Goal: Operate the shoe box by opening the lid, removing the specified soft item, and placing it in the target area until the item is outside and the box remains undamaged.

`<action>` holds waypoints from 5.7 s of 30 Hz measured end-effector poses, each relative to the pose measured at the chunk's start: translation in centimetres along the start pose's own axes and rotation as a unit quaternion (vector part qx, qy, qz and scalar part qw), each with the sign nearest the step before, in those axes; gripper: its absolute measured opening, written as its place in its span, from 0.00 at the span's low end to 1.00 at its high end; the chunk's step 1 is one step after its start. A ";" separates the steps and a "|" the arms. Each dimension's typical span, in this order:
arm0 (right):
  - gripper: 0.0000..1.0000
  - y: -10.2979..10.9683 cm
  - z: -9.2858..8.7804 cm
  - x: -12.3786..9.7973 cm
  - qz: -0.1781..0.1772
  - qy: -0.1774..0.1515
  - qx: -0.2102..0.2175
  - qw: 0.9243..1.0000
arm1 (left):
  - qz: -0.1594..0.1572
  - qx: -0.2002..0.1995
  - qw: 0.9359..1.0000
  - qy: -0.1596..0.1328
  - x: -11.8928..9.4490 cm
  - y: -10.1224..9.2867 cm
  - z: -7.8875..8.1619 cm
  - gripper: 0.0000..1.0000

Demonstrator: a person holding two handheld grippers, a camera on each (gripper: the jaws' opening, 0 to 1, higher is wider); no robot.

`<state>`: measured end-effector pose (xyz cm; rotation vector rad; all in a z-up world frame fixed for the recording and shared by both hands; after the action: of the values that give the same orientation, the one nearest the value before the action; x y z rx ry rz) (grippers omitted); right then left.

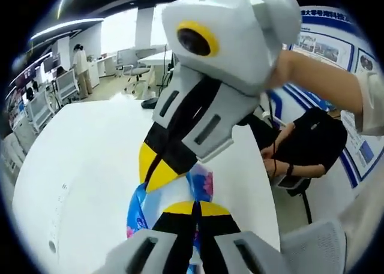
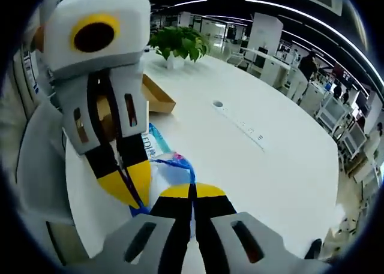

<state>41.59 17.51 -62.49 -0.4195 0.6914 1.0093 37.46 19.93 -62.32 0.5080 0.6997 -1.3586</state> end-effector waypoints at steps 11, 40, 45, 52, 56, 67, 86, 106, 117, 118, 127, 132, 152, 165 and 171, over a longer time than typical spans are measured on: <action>0.00 -1.8 -2.1 0.5 -0.011 -0.003 0.028 1.000 | -0.010 -0.012 1.000 0.008 3.7 0.4 0.7 0.00; 0.00 -1.6 -7.0 4.1 -0.009 0.046 0.039 0.998 | -0.025 -0.033 0.998 0.049 8.6 -0.2 -3.8 0.00; 0.00 -1.6 -7.0 4.2 -0.012 0.049 0.036 0.998 | -0.021 -0.032 0.998 0.050 8.6 -0.4 -3.8 0.00; 0.05 -1.5 -6.9 3.8 -0.023 0.050 0.028 0.998 | -0.005 -0.034 0.999 0.041 8.0 -0.3 -3.4 0.05; 0.07 -1.5 -6.7 3.1 -0.032 0.048 0.027 0.998 | 0.004 -0.019 0.999 0.037 7.4 -0.4 -3.3 0.09; 0.18 -0.3 -6.2 0.2 -0.061 0.039 0.041 0.997 | 0.023 -0.046 0.999 -0.002 4.6 -2.0 -1.7 0.20; 0.40 4.0 -4.5 -4.7 -0.120 0.013 0.075 0.990 | 0.065 -0.087 0.993 -0.055 -4.3 -3.7 -3.9 0.37; 0.60 9.5 -0.5 -6.3 -0.152 -0.028 0.101 0.983 | 0.116 -0.127 0.975 -0.143 -14.8 -5.2 -6.5 0.58; 0.68 12.4 2.1 -6.0 -0.146 -0.052 0.107 0.982 | 0.150 -0.130 0.969 -0.149 -19.4 -4.8 -10.6 0.67; 0.69 12.7 2.3 -5.9 -0.144 -0.055 0.109 0.982 | 0.153 -0.134 0.968 -0.150 -19.8 -4.7 -11.0 0.68; 0.74 14.8 4.0 -4.7 -0.126 -0.066 0.114 0.983 | 0.183 -0.150 0.959 -0.157 -23.9 -4.7 -15.3 0.74; 0.76 15.7 5.2 -4.0 -0.116 -0.073 0.110 0.985 | 0.195 -0.157 0.955 -0.161 -25.6 -4.6 -17.1 0.78; 0.74 20.1 10.0 1.9 -0.020 -0.054 0.026 0.998 | 0.282 -0.191 0.926 -0.161 -32.8 -4.7 -25.9 0.92; 0.71 21.9 12.4 6.8 0.072 -0.018 -0.054 0.996 | 0.314 -0.221 0.910 -0.156 -35.3 -5.8 -30.2 1.00; 0.66 22.4 12.8 9.0 0.107 0.002 -0.093 0.990 | 0.327 -0.225 0.905 -0.150 -36.0 -6.0 -31.5 1.00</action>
<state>29.34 41.79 -59.83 -0.5172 0.6580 1.2817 24.33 66.11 -58.41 0.1259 0.4975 -0.5894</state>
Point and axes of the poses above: the point that each gripper's makers call its tool centre point, and the gripper's own axes: x roughly forward along the fingers, y roughly to its left, z roughly out of its top, the point moved 3 cm from there along -x, roughly backward along the fingers, and after that the axes turned 7 degrees about z, right-handed, at the moved point
